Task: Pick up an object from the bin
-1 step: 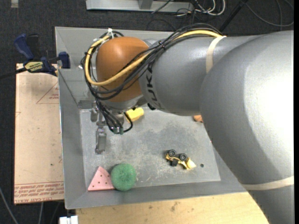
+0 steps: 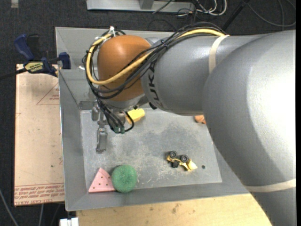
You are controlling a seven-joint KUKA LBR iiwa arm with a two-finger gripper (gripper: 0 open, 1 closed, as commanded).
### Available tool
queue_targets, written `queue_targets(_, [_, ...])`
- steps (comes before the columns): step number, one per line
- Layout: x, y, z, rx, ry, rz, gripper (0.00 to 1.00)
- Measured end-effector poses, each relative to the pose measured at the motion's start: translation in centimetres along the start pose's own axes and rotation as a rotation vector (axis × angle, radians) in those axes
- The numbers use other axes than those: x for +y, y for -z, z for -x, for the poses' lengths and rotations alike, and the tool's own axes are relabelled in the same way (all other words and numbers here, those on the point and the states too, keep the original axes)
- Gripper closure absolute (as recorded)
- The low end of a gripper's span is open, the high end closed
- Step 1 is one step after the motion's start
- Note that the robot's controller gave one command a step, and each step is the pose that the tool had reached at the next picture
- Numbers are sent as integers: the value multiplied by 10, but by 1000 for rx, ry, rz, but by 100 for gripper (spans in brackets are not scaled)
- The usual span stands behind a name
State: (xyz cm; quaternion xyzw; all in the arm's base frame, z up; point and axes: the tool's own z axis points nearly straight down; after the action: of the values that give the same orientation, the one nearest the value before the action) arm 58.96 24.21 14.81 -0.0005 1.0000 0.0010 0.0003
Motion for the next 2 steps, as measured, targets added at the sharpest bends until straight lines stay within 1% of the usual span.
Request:
queue_targets(1, [-53, 23, -18, 3, 72, -1, 0])
queue_targets(2, [-65, 26, -64, -2, 212, -3, 0])
